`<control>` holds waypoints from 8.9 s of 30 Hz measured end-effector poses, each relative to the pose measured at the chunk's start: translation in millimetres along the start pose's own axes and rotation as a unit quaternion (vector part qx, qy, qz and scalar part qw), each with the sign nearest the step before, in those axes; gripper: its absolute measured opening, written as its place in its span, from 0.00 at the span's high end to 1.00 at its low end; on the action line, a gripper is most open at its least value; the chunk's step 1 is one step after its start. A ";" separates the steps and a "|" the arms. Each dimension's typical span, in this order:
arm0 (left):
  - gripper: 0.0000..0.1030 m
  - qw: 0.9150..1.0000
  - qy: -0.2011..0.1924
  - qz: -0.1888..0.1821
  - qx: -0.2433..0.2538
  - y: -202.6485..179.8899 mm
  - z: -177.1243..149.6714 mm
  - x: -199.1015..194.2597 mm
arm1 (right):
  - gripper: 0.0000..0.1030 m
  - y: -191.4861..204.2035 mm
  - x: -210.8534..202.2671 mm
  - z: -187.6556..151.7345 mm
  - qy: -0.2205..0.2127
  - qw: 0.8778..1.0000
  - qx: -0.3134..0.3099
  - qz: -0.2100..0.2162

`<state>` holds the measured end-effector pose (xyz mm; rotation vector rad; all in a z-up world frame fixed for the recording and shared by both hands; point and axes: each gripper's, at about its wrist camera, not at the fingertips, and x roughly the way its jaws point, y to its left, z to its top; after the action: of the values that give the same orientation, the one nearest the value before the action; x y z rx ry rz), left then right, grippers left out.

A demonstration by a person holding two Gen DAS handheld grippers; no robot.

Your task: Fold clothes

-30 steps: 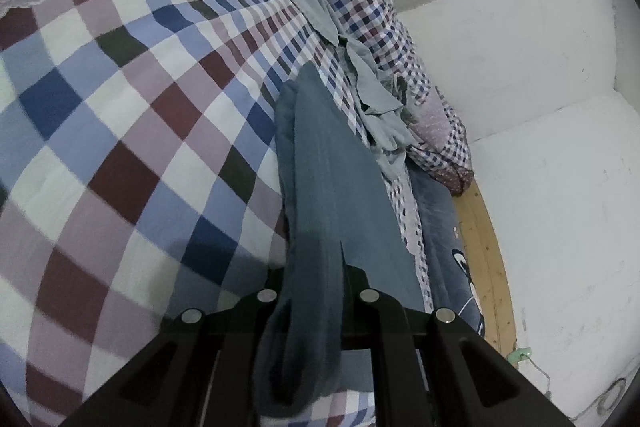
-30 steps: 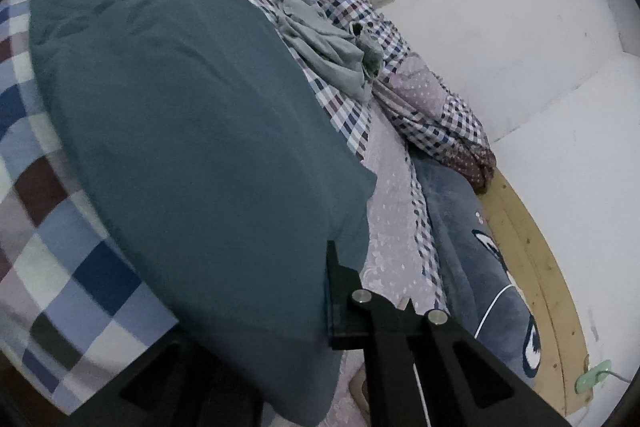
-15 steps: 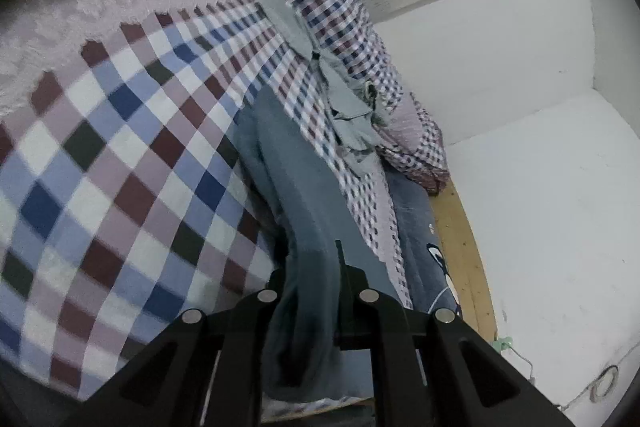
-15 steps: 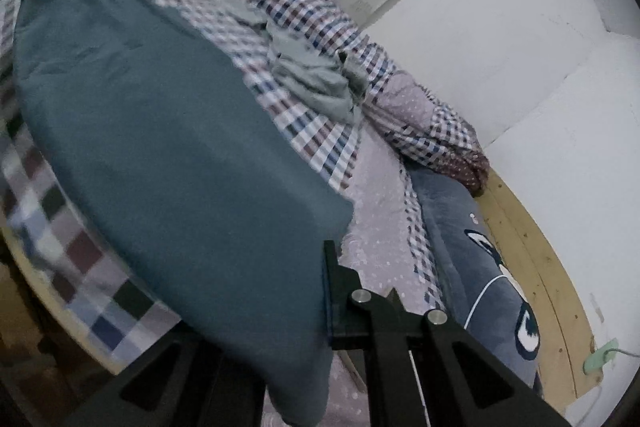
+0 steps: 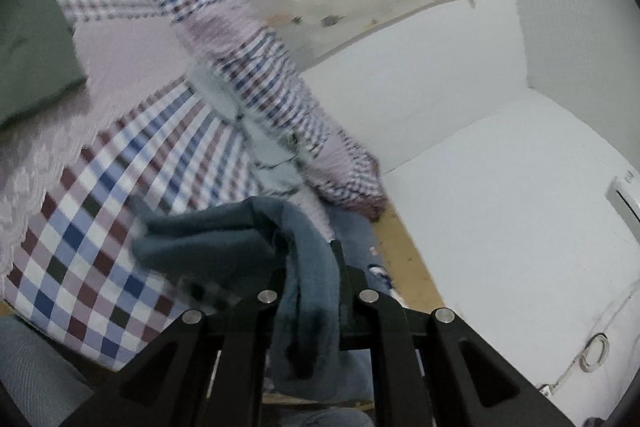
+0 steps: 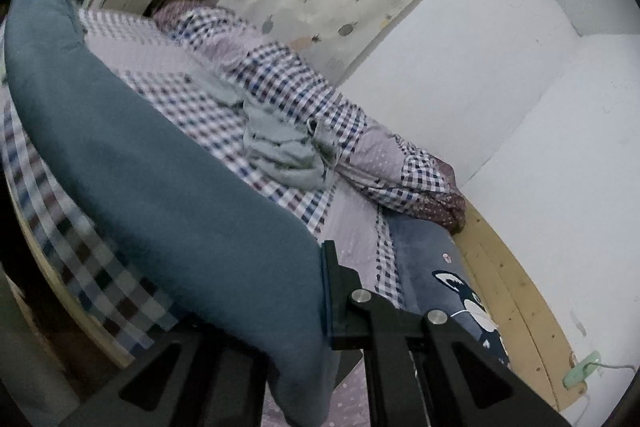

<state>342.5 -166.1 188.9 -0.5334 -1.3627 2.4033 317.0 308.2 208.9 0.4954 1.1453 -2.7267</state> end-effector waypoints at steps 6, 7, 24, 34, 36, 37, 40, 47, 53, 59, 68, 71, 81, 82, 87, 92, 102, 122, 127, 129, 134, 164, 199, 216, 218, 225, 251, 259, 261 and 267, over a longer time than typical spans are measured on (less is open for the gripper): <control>0.91 1.000 -0.008 -0.011 0.006 -43.6 17.5 -28.5 | 0.97 -32.7 -35.8 34.7 -0.014 1.000 0.011 0.010; 0.91 1.000 -0.003 -0.004 -0.005 -44.3 20.5 -27.7 | 0.97 -35.5 -37.3 38.9 -0.013 1.000 0.011 0.013; 0.91 0.983 0.052 0.142 -0.104 67.9 81.2 99.4 | 0.97 -3.4 147.0 59.5 0.106 0.985 -0.004 0.137; 0.91 0.959 0.085 0.223 -0.155 147.1 133.2 220.8 | 0.91 12.3 303.8 53.6 0.202 0.954 -0.004 0.222; 0.90 0.951 0.096 0.242 -0.167 165.0 138.9 240.3 | 0.86 14.6 335.5 49.3 0.224 0.944 0.002 0.241; 0.89 0.947 0.102 0.252 -0.173 173.9 141.3 249.8 | 0.83 15.3 349.6 46.6 0.233 0.940 0.012 0.249; 0.74 0.940 0.095 0.269 -0.186 194.1 150.5 264.3 | 0.64 14.4 390.2 39.1 0.254 0.929 0.051 0.262; 0.26 0.961 -0.039 0.238 -0.133 189.6 180.7 224.3 | 0.46 -28.7 408.5 26.4 0.205 0.958 0.183 0.079; 0.26 0.959 -0.033 0.272 -0.075 192.1 166.6 184.1 | 0.33 -38.5 369.1 3.0 0.180 0.948 0.253 0.074; 0.21 0.953 -0.008 0.300 -0.034 197.4 116.1 134.4 | 0.28 -13.9 298.7 -27.4 0.159 0.925 0.322 0.122; 0.19 0.938 0.054 0.335 0.072 176.2 45.3 109.7 | 0.24 48.9 227.7 -37.7 0.155 0.909 0.370 0.112; 0.18 0.938 0.063 0.331 0.081 171.1 37.0 102.2 | 0.21 63.0 208.9 -33.9 0.141 0.918 0.353 0.111; 0.18 0.937 0.082 0.330 0.081 176.9 11.9 94.2 | 0.18 113.4 182.7 -21.3 0.115 0.934 0.298 0.161; 0.18 0.936 0.084 0.331 0.086 176.0 10.0 94.1 | 0.18 115.7 182.3 -19.6 0.110 0.934 0.296 0.166; 0.18 0.928 0.096 0.342 0.109 174.0 0.6 92.6 | 0.18 123.8 183.8 -11.8 0.096 0.930 0.298 0.191; 0.18 0.927 0.105 0.344 0.105 177.2 -8.8 84.4 | 0.18 134.0 182.4 3.3 0.076 0.927 0.289 0.226; 0.18 0.933 0.128 0.331 0.053 191.0 -31.5 78.8 | 0.18 164.3 175.2 22.8 0.044 0.925 0.244 0.287; 0.18 0.947 0.137 0.281 -0.075 220.3 -67.2 74.9 | 0.18 173.5 170.4 26.2 0.021 0.918 0.234 0.321; 0.18 0.950 0.115 0.262 -0.124 226.4 -75.1 70.3 | 0.18 186.4 163.1 27.8 0.010 0.922 0.205 0.329; 0.18 0.953 0.106 0.251 -0.129 225.8 -73.1 68.8 | 0.18 191.7 159.5 28.5 0.004 0.924 0.192 0.331; 0.20 0.964 0.081 0.208 -0.142 222.6 -64.2 60.3 | 0.18 210.7 147.4 30.4 -0.019 0.932 0.143 0.332; 0.96 0.963 0.083 0.137 -0.219 243.3 -47.6 50.5 | 0.19 399.1 55.9 70.9 -0.085 0.927 -0.082 0.357; 0.97 0.971 0.078 0.127 -0.187 238.9 -45.9 39.8 | 0.97 452.7 58.7 116.4 -0.109 0.942 -0.140 0.285; 0.98 0.979 0.061 0.038 -0.190 228.1 -38.3 33.5 | 0.49 466.5 90.5 134.2 -0.101 0.973 -0.128 0.162; 0.98 0.980 0.058 0.034 -0.188 227.3 -36.3 33.2 | 0.52 467.1 95.7 138.5 -0.097 0.974 -0.120 0.165; 0.98 0.979 0.046 0.025 -0.195 230.7 -28.0 32.1 | 0.84 461.2 112.4 150.2 -0.080 0.977 -0.092 0.173; 0.24 0.979 0.168 0.027 -0.111 262.2 92.1 194.9 | 0.97 371.3 115.2 160.7 -0.042 0.954 0.036 0.293; 0.24 0.976 0.200 0.030 -0.078 268.0 121.1 252.8 | 0.97 358.8 108.1 161.8 -0.046 0.949 0.045 0.308; 0.24 0.976 0.206 0.031 -0.071 267.8 127.4 265.7 | 0.97 354.5 107.0 163.7 -0.046 0.949 0.048 0.309; 0.26 0.974 0.216 0.029 -0.060 268.1 143.4 298.8 | 0.97 345.2 105.4 166.3 -0.043 0.949 0.055 0.309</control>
<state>-12.8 -268.7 -23.1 -1.0699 -1.3110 2.0849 265.7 -52.5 50.2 0.6172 0.6663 -2.2382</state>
